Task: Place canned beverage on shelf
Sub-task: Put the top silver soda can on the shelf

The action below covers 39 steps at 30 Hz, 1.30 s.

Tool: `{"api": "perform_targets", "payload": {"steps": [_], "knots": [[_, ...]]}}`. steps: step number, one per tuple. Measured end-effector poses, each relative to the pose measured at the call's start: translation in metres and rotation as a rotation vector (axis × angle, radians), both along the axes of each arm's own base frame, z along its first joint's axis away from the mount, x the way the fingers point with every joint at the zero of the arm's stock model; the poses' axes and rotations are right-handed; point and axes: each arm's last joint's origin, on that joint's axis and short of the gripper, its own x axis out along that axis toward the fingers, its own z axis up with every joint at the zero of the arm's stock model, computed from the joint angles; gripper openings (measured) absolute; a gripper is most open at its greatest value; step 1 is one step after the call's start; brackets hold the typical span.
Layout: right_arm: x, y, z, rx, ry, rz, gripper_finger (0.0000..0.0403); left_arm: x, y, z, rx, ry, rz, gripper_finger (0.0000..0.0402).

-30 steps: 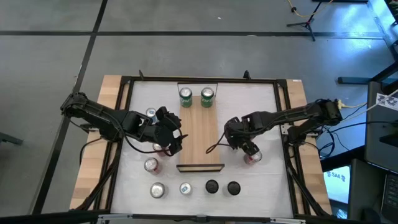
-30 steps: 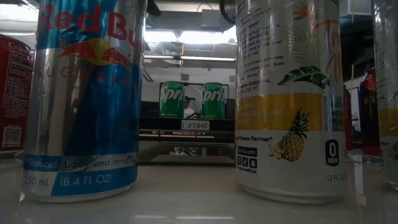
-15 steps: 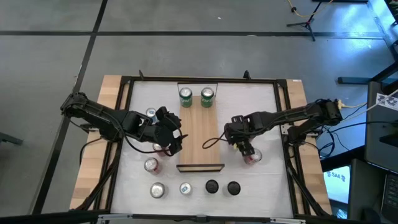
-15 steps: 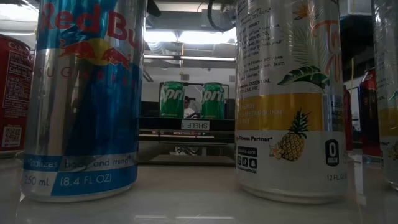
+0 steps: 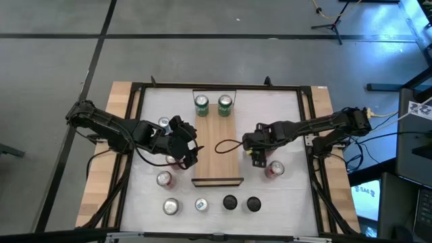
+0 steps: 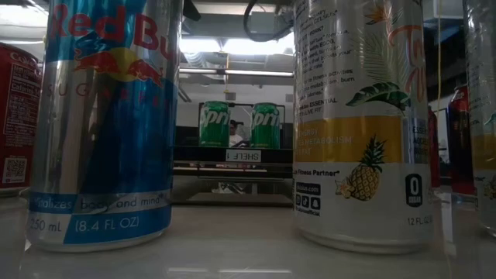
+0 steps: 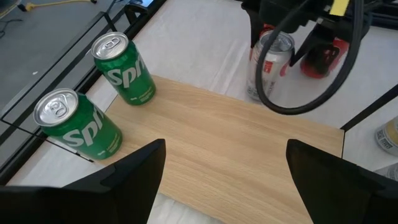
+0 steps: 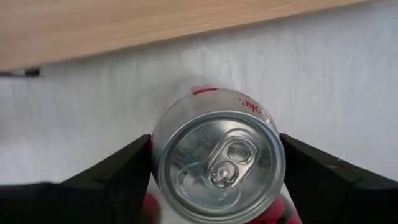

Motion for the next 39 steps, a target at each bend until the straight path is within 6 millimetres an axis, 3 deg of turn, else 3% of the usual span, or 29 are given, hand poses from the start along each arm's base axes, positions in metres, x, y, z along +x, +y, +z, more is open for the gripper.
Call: {"api": "perform_targets", "payload": {"steps": [13,24,39], "knots": [[0.000,0.001,0.000,0.120,-0.020,-0.367,0.0308,0.000,0.000,0.000,0.000,0.000,0.000,0.0322],[-0.012,0.003,-0.001,0.202,0.121,-0.416,0.0309,0.000,0.000,0.000,0.000,0.000,0.000,0.0322],[-0.009,0.003,-0.002,0.188,0.094,-0.409,0.0309,0.000,0.000,0.000,0.000,0.000,0.000,0.0322]]}}
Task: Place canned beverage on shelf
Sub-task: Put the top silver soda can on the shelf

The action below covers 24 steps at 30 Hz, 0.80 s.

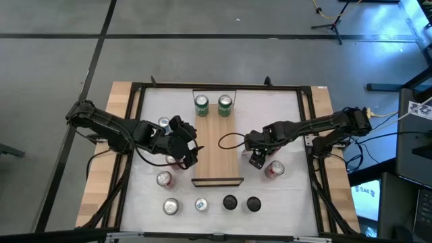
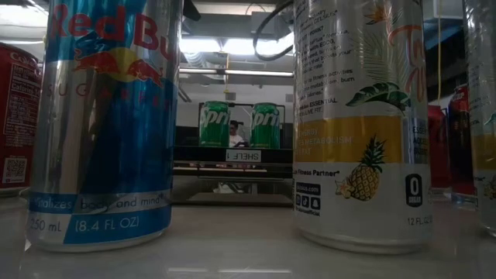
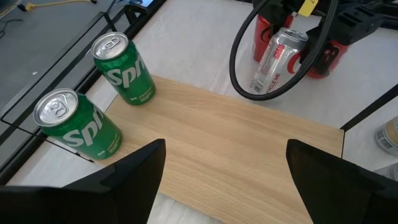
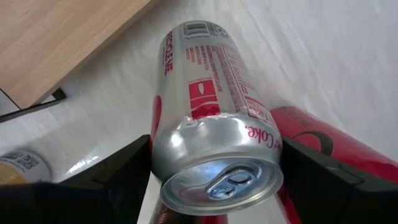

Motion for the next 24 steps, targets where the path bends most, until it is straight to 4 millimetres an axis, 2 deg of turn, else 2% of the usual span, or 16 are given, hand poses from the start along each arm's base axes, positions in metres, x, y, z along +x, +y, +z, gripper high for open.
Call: {"api": "perform_targets", "payload": {"steps": [19,24], "knots": [[-0.0013,0.0004,-0.0001,0.018,0.016,0.027,0.0309,0.0000,0.0000,0.0000,-0.001,-0.001,0.000,0.0322],[0.0008,0.0001,0.0077,0.021,0.009,0.031,0.0303,0.0000,0.0000,0.0001,-0.001,-0.001,0.000,0.0322]]}}
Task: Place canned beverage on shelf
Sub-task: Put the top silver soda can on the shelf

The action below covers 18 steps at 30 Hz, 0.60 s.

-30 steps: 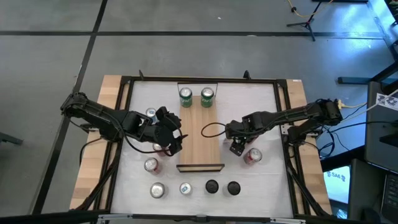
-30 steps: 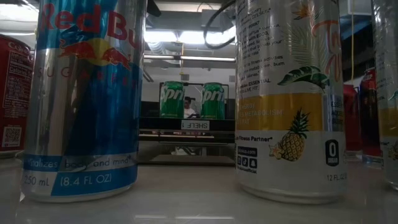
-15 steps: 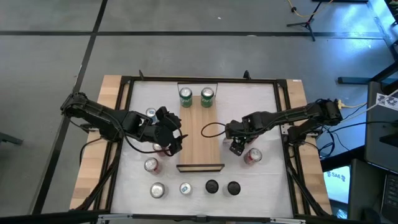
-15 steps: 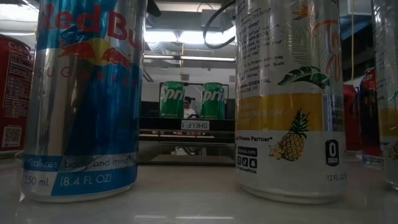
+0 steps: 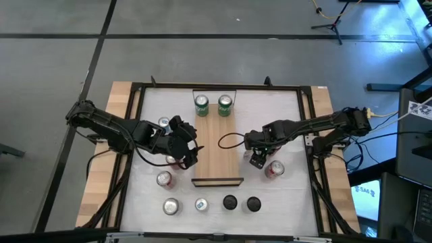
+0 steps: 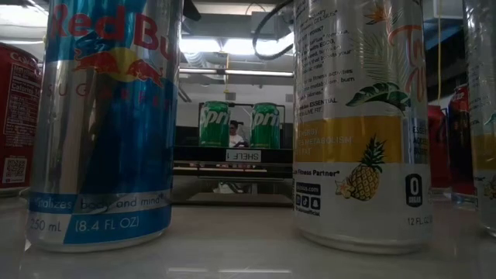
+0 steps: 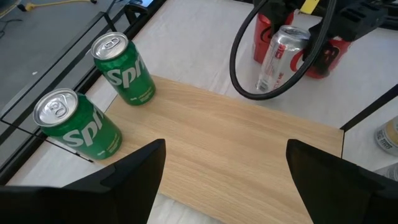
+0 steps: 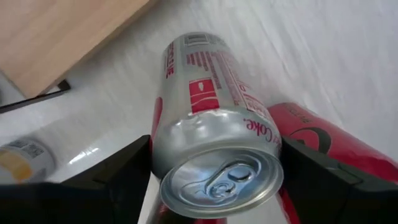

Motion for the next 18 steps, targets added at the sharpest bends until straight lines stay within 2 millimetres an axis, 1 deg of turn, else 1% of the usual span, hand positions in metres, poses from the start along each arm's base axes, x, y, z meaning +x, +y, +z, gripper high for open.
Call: {"api": "perform_targets", "payload": {"steps": [3,7,18], "knots": [[0.002,-0.003,0.007,0.001,-0.011,0.008,0.0296,0.000,0.000,0.000,0.000,0.000,0.000,0.0322],[0.003,-0.008,0.013,0.000,-0.012,0.026,0.0300,0.000,0.000,0.000,0.000,0.000,0.000,0.0322],[-0.009,-0.010,0.013,0.019,0.109,0.043,0.0301,0.000,0.000,0.000,-0.001,-0.003,0.000,0.0322]]}}
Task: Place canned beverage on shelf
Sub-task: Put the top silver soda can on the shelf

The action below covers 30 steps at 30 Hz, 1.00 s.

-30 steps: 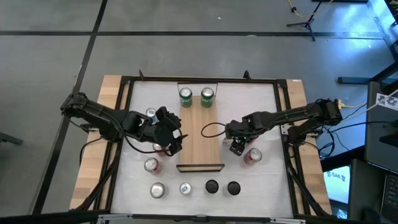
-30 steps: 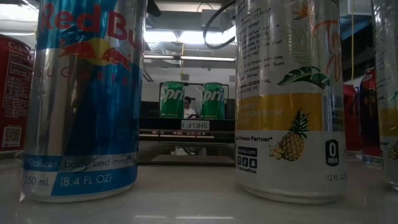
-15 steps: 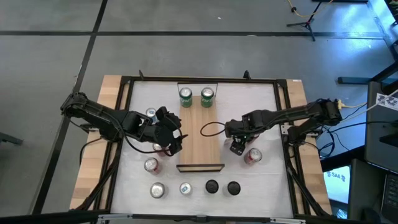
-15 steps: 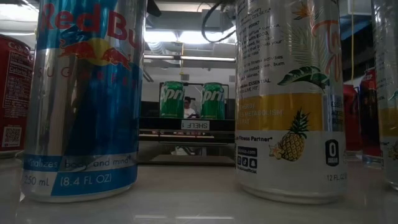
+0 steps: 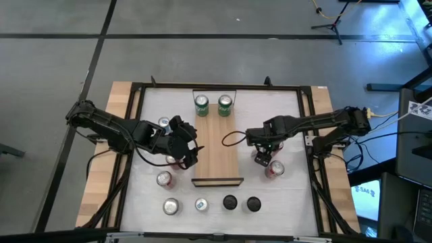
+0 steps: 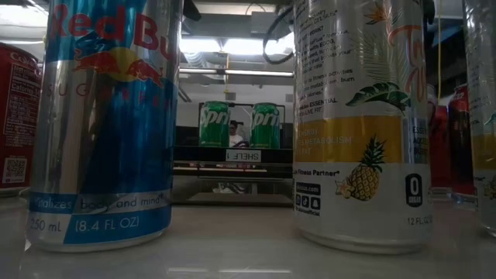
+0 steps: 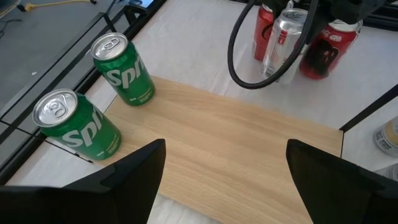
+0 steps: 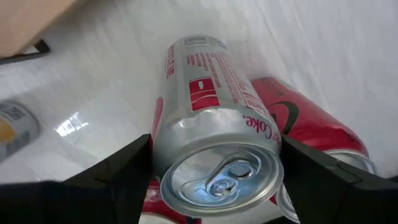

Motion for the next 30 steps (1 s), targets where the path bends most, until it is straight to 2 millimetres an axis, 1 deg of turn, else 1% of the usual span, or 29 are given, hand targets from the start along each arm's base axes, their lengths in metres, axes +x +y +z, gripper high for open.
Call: {"api": "perform_targets", "payload": {"steps": [6,16,22,30], "knots": [[-0.001,0.001,-0.001,0.022,0.021,0.029,0.0302,0.000,0.000,0.000,0.000,-0.001,0.000,0.0322],[-0.005,0.002,-0.010,0.047,0.056,0.050,0.0302,0.000,0.000,0.000,-0.001,-0.002,0.000,0.0322],[-0.002,0.000,-0.010,0.005,0.026,0.051,0.0308,0.000,0.000,0.000,-0.001,-0.002,0.000,0.0322],[0.002,0.001,-0.010,0.008,-0.023,0.054,0.0322,0.000,0.000,0.000,0.000,-0.001,0.000,0.0322]]}}
